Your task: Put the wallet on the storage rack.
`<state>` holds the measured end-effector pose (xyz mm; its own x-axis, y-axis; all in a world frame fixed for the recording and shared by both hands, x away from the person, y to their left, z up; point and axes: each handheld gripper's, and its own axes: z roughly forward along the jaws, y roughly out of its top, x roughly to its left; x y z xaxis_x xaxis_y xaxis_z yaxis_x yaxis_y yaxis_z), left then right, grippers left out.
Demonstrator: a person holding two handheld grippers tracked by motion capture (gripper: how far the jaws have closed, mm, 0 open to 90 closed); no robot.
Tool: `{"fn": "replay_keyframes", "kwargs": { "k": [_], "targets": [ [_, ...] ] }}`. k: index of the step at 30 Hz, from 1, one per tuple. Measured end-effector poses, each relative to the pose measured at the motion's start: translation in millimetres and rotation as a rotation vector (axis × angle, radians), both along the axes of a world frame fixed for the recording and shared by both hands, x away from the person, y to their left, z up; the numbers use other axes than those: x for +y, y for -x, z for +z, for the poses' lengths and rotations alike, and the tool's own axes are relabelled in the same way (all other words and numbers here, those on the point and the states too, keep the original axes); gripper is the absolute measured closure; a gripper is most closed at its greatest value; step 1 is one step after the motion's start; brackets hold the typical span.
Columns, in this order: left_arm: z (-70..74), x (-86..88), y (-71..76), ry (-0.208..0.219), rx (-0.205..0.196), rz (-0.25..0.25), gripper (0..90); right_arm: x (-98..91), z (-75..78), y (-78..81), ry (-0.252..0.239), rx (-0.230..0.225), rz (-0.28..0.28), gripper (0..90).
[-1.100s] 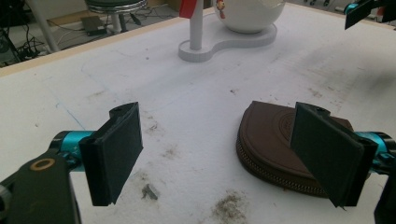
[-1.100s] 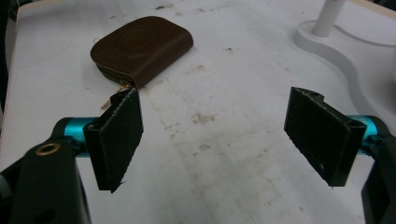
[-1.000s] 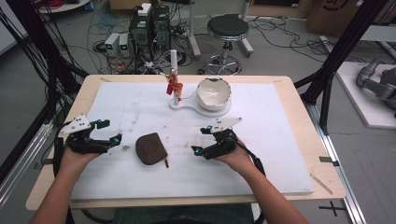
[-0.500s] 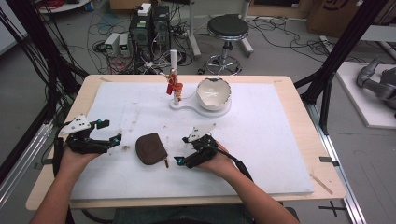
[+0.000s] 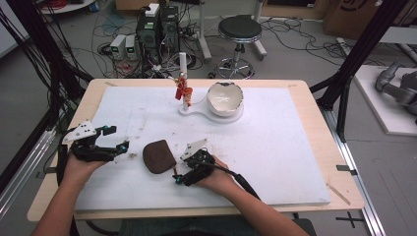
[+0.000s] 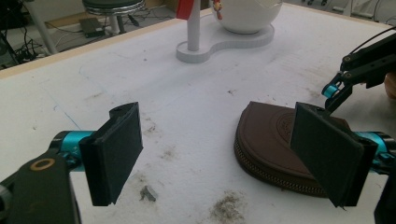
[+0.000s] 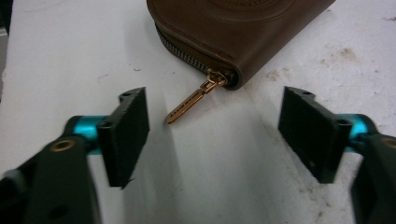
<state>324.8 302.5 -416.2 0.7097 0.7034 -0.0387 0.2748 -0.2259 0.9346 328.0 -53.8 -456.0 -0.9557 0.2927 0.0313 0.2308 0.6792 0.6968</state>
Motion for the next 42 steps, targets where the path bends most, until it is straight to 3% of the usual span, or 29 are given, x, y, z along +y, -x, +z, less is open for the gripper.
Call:
{"fn": "replay_keyframes", "kwargs": {
  "k": [8, 13, 25, 35, 42],
  "targets": [
    [0.4, -0.4, -0.2, -0.002, -0.001, -0.001, 17.3, 3.2, 0.3, 4.8, 0.009, -0.037, -0.035, 42.4],
    [0.5, -0.5, 0.1, -0.001, -0.001, -0.001, 17.3, -0.2, 1.2, 3.9, 0.004, -0.038, -0.049, 56.8],
    [0.2, -1.1, -0.2, -0.005, 0.001, -0.003, 17.3, 1.6, 2.1, 8.9, 0.016, -0.060, -0.004, 78.6],
    [-0.2, -2.1, -0.3, -0.008, 0.001, -0.005, 17.3, 1.4, 0.3, 5.6, -0.001, -0.044, -0.008, 88.7],
    [-0.3, -1.8, -0.2, -0.011, 0.002, -0.003, 17.3, -1.1, 0.9, 1.2, -0.015, -0.006, 0.004, 89.9]
  ]
}}
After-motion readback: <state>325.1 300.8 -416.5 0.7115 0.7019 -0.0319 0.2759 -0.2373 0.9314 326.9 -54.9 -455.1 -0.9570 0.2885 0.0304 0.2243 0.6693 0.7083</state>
